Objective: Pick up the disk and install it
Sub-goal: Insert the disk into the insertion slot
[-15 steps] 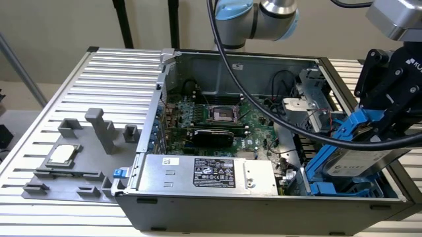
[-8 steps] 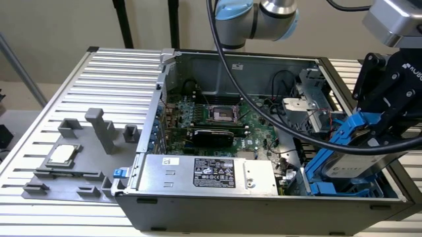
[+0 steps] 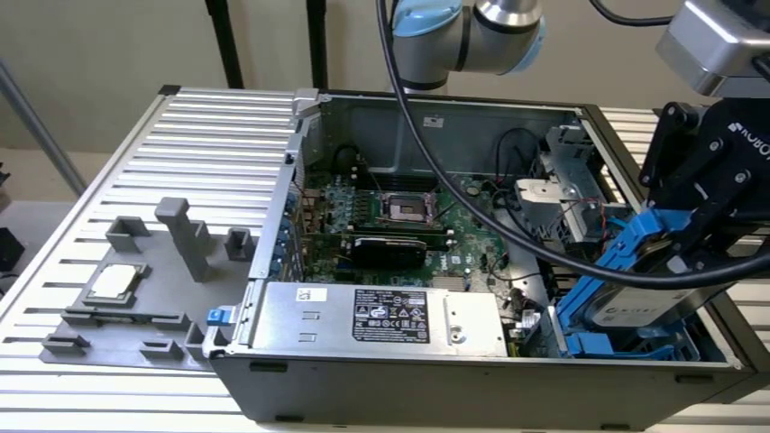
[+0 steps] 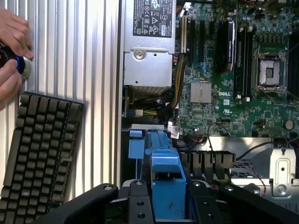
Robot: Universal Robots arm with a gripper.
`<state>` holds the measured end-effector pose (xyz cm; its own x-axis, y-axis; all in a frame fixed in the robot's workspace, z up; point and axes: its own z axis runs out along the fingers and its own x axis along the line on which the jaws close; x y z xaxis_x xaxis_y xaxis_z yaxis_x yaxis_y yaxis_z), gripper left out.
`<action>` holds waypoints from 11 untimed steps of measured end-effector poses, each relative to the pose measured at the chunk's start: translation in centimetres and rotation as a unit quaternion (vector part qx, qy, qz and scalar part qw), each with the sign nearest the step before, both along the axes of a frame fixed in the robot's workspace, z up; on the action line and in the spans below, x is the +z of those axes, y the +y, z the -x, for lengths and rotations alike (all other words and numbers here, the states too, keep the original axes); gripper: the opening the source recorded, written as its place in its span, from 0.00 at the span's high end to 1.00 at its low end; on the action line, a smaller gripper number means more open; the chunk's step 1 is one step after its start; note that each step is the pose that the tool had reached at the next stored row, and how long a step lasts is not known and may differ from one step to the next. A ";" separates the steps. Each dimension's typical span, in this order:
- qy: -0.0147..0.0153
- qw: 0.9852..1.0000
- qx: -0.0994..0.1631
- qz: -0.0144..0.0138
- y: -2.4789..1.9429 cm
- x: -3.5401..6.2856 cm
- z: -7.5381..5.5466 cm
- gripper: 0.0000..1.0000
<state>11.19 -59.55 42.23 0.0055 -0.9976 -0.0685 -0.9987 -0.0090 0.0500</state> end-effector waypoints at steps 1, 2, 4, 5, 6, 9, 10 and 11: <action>0.000 1.000 0.000 0.000 0.02 -0.04 0.0 0.67; 0.000 1.000 0.000 0.000 0.04 -0.07 0.0 0.67; 0.000 1.000 0.000 0.000 0.10 -0.13 0.0 0.67; 0.000 1.000 0.000 0.000 0.14 -0.17 0.0 0.67; 0.000 1.000 0.000 0.000 0.18 -0.19 0.0 0.67; 0.000 1.000 0.000 0.000 0.33 -0.26 0.0 0.67; 0.000 1.000 0.000 0.000 0.36 -0.31 0.0 0.67; 0.000 1.000 0.000 0.000 0.37 -0.38 0.0 0.67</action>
<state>11.19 -59.18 41.85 0.0061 -0.9976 -0.0684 -0.9987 -0.0095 0.0501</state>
